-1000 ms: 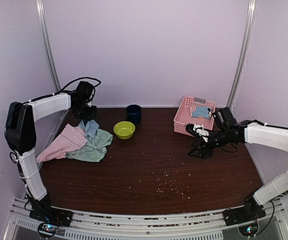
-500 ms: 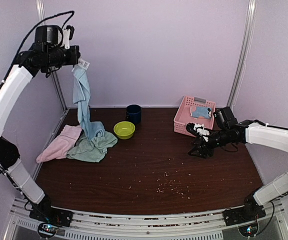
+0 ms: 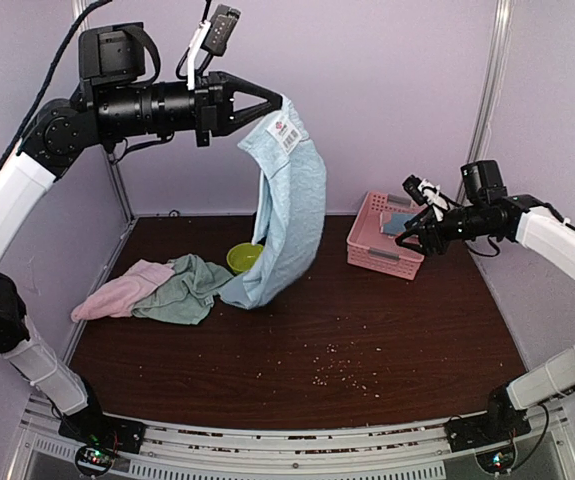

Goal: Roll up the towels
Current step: Place the towel at the center of the board, then move the towel to the center of the board.

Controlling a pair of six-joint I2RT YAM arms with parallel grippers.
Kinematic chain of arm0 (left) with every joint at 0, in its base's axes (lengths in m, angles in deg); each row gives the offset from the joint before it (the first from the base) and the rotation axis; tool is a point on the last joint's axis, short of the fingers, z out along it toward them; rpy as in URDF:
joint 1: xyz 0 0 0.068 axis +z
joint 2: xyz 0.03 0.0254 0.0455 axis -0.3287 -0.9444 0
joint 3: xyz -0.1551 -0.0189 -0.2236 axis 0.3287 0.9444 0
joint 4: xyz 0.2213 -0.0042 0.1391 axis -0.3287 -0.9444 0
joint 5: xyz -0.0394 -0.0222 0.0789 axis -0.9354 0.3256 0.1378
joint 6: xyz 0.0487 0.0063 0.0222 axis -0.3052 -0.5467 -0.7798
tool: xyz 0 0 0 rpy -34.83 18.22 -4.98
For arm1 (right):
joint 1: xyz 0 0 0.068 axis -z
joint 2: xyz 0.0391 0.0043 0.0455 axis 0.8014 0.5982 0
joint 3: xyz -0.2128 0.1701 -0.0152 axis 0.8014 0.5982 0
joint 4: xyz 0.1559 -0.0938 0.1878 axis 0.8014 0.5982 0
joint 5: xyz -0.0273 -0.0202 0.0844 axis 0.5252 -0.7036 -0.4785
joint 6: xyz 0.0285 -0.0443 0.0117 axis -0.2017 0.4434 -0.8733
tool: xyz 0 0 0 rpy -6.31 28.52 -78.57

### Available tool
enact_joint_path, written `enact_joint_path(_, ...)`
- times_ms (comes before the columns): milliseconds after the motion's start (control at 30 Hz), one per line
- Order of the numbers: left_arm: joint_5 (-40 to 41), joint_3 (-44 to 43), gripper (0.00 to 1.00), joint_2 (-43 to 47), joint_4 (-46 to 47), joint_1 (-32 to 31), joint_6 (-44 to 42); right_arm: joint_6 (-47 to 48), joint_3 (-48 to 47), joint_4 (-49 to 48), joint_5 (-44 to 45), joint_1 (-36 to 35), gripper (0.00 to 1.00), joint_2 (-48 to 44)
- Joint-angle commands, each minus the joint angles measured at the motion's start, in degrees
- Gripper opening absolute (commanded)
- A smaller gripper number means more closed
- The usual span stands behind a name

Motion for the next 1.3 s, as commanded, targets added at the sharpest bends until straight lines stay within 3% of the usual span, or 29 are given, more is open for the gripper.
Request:
enact_joint_path(0, -7.6, 0.2, 0.00, 3.8, 9.7, -1.4, 1.3, -1.9, -4.8, 9.0, -4.1, 1.9, 0.60, -1.2)
enact_joint_path(133, -3.3, 4.4, 0.00, 6.0, 12.1, -1.4, -0.1, -3.6, -4.8, 7.7, -5.7, 2.9, 0.60, -2.6)
enact_joint_path(333, 25.3, 14.2, 0.00, 3.2, 7.7, 0.4, 2.1, -0.1, -2.4, 7.9, -8.3, 2.3, 0.61, -3.5)
enact_joint_path(433, 32.0, 23.9, 0.00, -0.9, 5.0, 6.4, 9.8, 4.2, -3.2, 12.8, -8.9, 2.1, 0.60, -3.4)
enact_joint_path(600, 33.0, 41.6, 0.00, -3.0, 6.3, 16.1, 15.3, 9.7, 0.4, 16.5, -8.2, -4.6, 0.59, -5.2)
enact_joint_path(767, 31.7, 50.1, 0.00, 0.7, 3.5, 16.4, 17.6, 13.3, 10.2, 16.4, 3.5, -22.4, 0.59, -4.5)
enact_joint_path(1033, 31.2, 60.9, 0.00, 7.7, 0.8, 16.4, 21.3, 15.6, 19.7, 15.6, 14.5, -44.8, 0.63, 2.6)
enact_joint_path(1267, 30.6, 65.0, 0.00, 11.0, 0.5, 16.4, 22.1, 16.5, 21.0, 11.2, 20.4, -48.7, 0.57, 9.3)
